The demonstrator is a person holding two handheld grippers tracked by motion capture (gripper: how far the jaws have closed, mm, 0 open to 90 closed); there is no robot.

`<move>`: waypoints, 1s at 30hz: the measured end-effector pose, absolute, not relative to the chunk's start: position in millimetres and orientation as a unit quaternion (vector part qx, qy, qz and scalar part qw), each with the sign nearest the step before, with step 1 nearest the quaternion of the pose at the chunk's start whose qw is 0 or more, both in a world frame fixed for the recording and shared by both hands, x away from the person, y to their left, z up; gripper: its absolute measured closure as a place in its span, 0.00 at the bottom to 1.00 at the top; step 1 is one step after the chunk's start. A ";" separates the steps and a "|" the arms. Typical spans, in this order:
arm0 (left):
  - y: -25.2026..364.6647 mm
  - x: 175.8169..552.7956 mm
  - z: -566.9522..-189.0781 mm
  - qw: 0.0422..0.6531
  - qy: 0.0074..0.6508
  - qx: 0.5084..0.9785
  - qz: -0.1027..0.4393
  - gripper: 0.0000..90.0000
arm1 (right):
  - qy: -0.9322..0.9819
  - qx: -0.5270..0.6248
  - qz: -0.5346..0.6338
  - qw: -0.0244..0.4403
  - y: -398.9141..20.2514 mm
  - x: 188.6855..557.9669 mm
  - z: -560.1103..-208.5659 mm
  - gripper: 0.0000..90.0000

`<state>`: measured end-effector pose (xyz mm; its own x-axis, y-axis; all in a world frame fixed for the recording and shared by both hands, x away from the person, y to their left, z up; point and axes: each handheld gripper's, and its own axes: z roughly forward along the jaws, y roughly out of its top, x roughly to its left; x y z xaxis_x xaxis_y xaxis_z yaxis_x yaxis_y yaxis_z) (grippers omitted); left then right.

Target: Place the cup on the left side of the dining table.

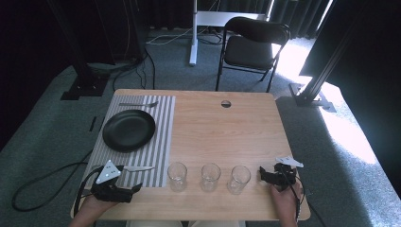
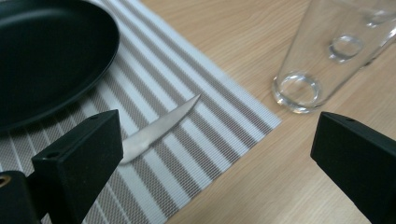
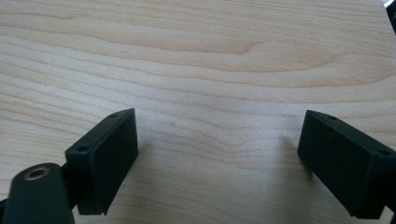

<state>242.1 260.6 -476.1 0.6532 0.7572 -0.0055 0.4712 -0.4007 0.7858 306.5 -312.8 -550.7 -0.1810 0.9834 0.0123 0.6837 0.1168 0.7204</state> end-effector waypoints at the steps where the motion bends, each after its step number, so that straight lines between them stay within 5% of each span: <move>1: 258.9 242.0 -474.0 0.401 0.372 0.818 0.180 0.03 | 0.706 0.591 0.304 0.246 -312.8 306.5 -550.7 0.13; 30: 199.7 254.6 -440.9 0.410 0.276 0.857 0.146 0.03 | 0.707 0.588 0.305 0.247 -312.9 306.5 -550.8 0.13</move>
